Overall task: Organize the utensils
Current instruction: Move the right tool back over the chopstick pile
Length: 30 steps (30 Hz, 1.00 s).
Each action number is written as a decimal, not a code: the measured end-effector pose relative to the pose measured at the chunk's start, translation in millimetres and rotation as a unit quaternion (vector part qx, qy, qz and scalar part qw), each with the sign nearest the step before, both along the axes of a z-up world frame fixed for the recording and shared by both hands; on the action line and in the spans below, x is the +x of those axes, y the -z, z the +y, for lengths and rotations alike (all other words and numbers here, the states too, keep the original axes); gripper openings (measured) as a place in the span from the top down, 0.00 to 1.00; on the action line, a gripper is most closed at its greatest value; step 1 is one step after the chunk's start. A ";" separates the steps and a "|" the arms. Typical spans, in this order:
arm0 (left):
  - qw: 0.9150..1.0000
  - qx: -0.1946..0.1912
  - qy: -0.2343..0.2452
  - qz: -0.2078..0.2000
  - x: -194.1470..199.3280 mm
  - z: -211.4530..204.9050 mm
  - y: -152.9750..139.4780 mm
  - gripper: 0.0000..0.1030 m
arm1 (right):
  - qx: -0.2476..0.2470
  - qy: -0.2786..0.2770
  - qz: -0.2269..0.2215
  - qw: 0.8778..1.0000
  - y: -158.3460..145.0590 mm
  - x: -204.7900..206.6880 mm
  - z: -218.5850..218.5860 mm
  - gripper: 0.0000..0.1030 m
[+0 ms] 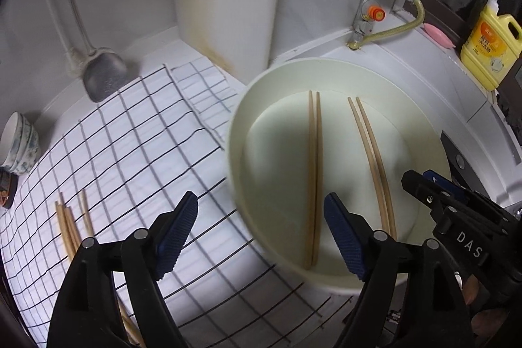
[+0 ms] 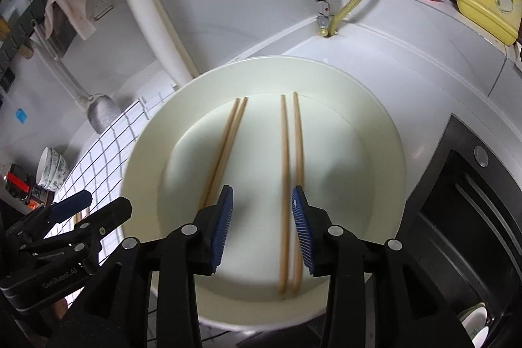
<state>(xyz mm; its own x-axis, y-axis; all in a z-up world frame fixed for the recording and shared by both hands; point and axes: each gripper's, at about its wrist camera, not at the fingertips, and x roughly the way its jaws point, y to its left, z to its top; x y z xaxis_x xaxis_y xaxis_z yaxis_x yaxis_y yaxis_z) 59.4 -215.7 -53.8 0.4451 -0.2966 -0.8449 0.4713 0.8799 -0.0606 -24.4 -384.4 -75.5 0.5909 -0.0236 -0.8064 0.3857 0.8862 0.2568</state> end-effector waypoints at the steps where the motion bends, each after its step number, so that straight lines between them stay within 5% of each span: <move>1: 1.000 -0.001 -0.002 -0.001 -1.1 3.2 -1.8 0.23 | -0.001 -0.002 -0.002 1.000 -2.3 -1.6 4.4 0.62; 18: 0.997 -0.023 -0.065 -0.016 -17.3 114.0 -22.0 0.17 | -0.016 -0.064 -0.011 0.998 -24.4 0.0 92.7 0.55; 30: 0.989 -0.020 -0.148 -0.011 -10.4 214.2 -6.6 0.17 | -0.017 -0.149 -0.009 0.989 -20.8 25.4 179.0 0.50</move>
